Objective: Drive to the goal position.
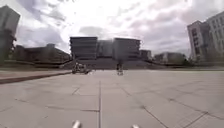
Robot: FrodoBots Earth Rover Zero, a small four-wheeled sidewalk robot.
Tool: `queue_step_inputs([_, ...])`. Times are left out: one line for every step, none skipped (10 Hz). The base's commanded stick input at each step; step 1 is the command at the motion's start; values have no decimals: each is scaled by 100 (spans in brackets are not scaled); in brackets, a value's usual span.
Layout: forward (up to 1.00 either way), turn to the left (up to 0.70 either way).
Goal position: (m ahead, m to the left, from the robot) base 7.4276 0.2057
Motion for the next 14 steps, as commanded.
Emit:
queue_step_inputs([70, 0])
queue_step_inputs([70, 0])
queue_step_inputs([70, 0])
queue_step_inputs([70, 0])
queue_step_inputs([70, 0])
queue_step_inputs([70, 0])
queue_step_inputs([70, 0])
queue_step_inputs([70, 0])
queue_step_inputs([70, 0])
queue_step_inputs([70, 0])
queue_step_inputs([70, 0])
queue_step_inputs([70, 0])
queue_step_inputs([70, 0])
queue_step_inputs([70, 0])
